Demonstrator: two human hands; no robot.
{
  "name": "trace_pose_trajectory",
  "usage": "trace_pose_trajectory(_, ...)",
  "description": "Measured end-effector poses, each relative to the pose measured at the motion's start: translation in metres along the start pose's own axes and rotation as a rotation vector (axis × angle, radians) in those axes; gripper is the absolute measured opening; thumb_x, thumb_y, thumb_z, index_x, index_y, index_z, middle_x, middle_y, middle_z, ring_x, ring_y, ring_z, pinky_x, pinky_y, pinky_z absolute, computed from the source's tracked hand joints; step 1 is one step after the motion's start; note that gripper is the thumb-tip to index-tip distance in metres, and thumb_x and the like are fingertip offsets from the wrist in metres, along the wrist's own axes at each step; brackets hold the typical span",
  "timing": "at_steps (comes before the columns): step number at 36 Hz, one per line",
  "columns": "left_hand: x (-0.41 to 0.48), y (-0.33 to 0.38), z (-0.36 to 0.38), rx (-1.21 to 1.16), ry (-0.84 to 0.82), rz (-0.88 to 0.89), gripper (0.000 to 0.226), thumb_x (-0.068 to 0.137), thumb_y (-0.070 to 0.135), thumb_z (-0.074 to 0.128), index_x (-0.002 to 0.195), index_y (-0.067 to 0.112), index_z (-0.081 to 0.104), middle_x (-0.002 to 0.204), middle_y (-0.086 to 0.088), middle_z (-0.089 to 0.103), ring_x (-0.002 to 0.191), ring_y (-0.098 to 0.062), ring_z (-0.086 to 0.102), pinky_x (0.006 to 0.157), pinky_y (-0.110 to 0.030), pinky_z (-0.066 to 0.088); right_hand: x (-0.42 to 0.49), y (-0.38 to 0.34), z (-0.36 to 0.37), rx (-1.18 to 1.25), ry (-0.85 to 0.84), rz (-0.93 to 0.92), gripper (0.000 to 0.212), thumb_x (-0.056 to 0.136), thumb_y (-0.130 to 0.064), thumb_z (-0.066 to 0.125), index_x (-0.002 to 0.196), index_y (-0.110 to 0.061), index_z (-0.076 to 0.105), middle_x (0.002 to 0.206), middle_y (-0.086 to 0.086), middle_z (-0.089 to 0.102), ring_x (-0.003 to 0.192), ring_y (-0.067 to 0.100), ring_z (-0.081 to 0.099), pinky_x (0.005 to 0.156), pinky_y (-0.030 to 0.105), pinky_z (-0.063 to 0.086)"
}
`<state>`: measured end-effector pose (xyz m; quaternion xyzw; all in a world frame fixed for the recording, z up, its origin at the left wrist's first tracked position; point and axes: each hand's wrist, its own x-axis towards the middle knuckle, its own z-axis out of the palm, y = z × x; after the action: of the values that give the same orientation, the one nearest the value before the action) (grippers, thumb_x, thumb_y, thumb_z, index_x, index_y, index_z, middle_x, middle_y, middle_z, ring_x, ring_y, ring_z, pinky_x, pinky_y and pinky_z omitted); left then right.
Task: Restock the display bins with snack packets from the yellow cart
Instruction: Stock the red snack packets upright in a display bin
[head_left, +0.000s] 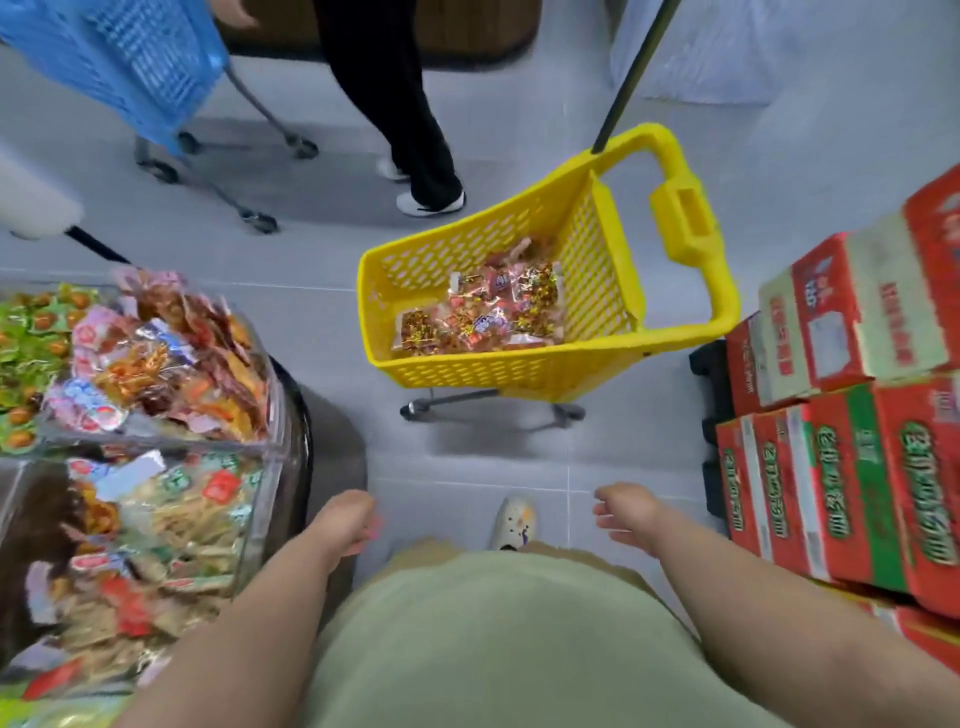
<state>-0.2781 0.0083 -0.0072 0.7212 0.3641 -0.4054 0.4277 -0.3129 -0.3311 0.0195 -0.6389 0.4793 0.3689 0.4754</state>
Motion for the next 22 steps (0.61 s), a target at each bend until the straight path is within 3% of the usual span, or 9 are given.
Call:
trace_pose_trajectory(4, -0.002, 0.012, 0.014, 0.119, -0.089, -0.037, 0.017, 0.096, 0.018, 0.046, 0.096, 0.007, 0.059, 0.098, -0.022, 0.064, 0.074, -0.026, 0.056, 0.064, -0.027, 0.037, 0.009, -0.032, -0.02, 0.016, -0.01, -0.015, 0.006, 0.095, -0.015, 0.045, 0.092, -0.012, 0.049, 0.078, 0.004, 0.051, 0.067, 0.014, 0.049, 0.069, 0.028, 0.039)
trace_pose_trajectory(10, 0.004, 0.05, 0.012, 0.139, -0.079, -0.09, 0.026, 0.099, 0.018, 0.045, 0.116, 0.0, 0.055, 0.114, -0.026, 0.063, 0.083, -0.028, 0.056, 0.068, -0.029, 0.041, 0.018, -0.065, -0.026, 0.038, -0.062, -0.015, 0.009, 0.096, -0.016, 0.044, 0.087, -0.016, 0.047, 0.076, 0.001, 0.052, 0.065, 0.012, 0.049, 0.066, 0.027, 0.039)
trace_pose_trajectory(16, 0.029, 0.11, 0.005, 0.194, -0.093, -0.099, 0.023, 0.097, 0.022, 0.047, 0.111, 0.005, 0.055, 0.098, -0.013, 0.06, 0.073, -0.023, 0.053, 0.062, -0.025, 0.04, 0.035, -0.08, -0.02, 0.071, -0.067, 0.048, 0.006, 0.094, -0.017, 0.047, 0.095, -0.012, 0.05, 0.077, 0.004, 0.053, 0.065, 0.015, 0.05, 0.06, 0.026, 0.037)
trace_pose_trajectory(22, 0.066, 0.184, -0.016, 0.329, -0.126, -0.034, 0.014, 0.098, 0.018, 0.043, 0.093, 0.007, 0.05, 0.079, -0.009, 0.055, 0.054, -0.016, 0.042, 0.051, -0.023, 0.03, 0.045, -0.12, -0.009, 0.155, -0.033, 0.067, 0.013, 0.095, -0.017, 0.048, 0.084, -0.012, 0.052, 0.077, 0.003, 0.055, 0.064, 0.013, 0.051, 0.056, 0.022, 0.037)
